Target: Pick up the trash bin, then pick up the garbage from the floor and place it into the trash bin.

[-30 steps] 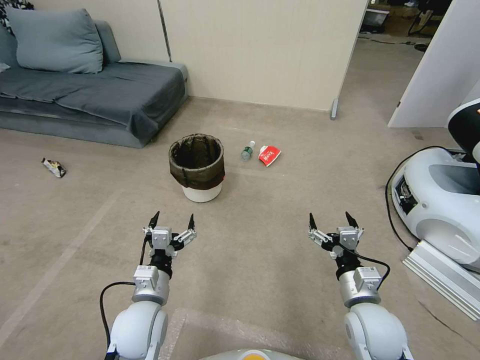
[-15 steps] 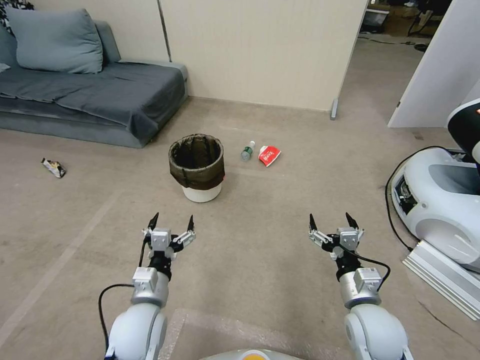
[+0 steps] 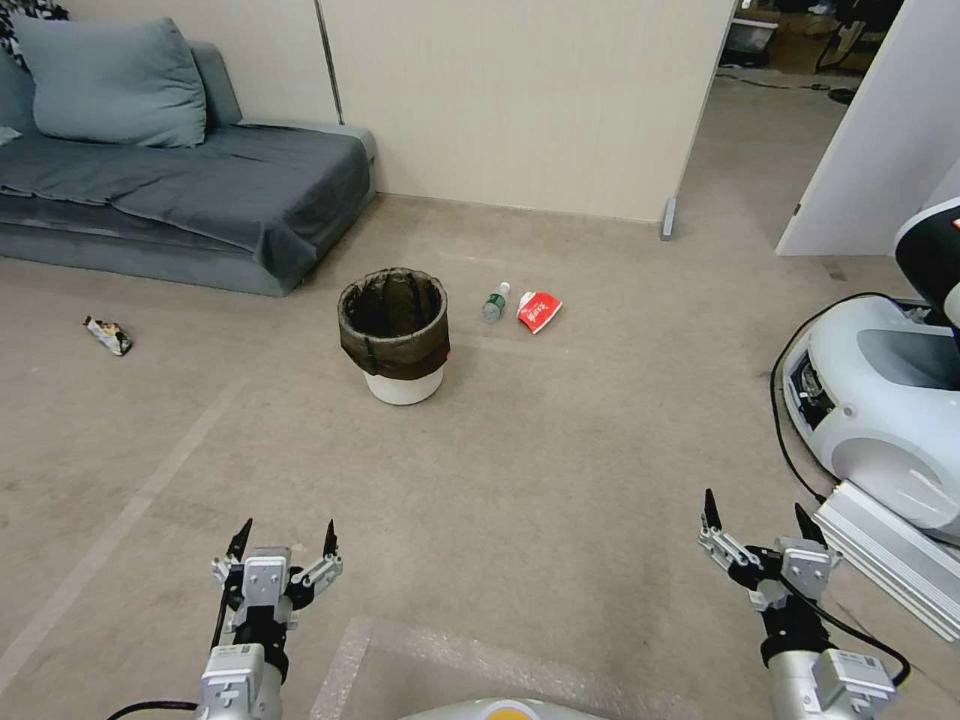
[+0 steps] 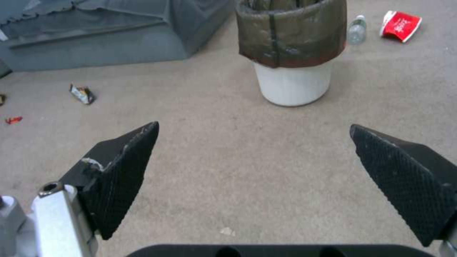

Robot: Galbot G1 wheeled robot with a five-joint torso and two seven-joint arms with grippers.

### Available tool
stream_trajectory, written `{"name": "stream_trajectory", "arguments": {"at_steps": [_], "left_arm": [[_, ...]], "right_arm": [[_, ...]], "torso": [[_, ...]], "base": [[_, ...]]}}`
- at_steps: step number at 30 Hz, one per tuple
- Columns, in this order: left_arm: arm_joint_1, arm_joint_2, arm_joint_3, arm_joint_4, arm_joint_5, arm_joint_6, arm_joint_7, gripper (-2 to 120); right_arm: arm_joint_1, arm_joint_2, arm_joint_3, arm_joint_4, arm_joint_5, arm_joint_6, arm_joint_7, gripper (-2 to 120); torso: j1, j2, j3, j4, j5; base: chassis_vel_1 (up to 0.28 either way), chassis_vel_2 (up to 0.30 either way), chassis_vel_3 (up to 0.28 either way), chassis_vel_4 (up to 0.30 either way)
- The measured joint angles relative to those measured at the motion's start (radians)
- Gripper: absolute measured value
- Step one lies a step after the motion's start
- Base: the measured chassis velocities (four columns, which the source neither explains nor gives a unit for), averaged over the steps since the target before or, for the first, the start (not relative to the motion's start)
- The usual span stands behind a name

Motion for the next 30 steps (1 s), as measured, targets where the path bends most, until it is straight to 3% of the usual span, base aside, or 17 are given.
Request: {"name": "stream_trajectory", "arguments": {"at_steps": [11, 18, 30], "left_arm": [[-0.004, -0.001, 0.001, -0.005, 0.0, -0.01, 0.001, 100], [-0.009, -0.001, 0.001, -0.013, -0.001, -0.057, 0.017, 100], [-0.009, 0.0, -0.003, -0.027, 0.004, -0.059, 0.021, 100]], "right_arm": [[0.002, 0.0, -0.005, 0.0, -0.02, -0.006, -0.008, 100], [0.001, -0.002, -0.009, 0.004, -0.031, -0.01, -0.014, 100], [0.0, -0.003, -0.016, 0.004, -0.036, -0.01, -0.016, 100]], "torso": [[0.0, 0.0, 0.0, 0.0001, -0.0001], [0.0, 0.0, 0.0, 0.0001, 0.0], [0.0, 0.0, 0.0, 0.0, -0.0001]], "base": [[0.0, 0.0, 0.0, 0.0], [0.0, 0.0, 0.0, 0.0], [0.0, 0.0, 0.0, 0.0]]}}
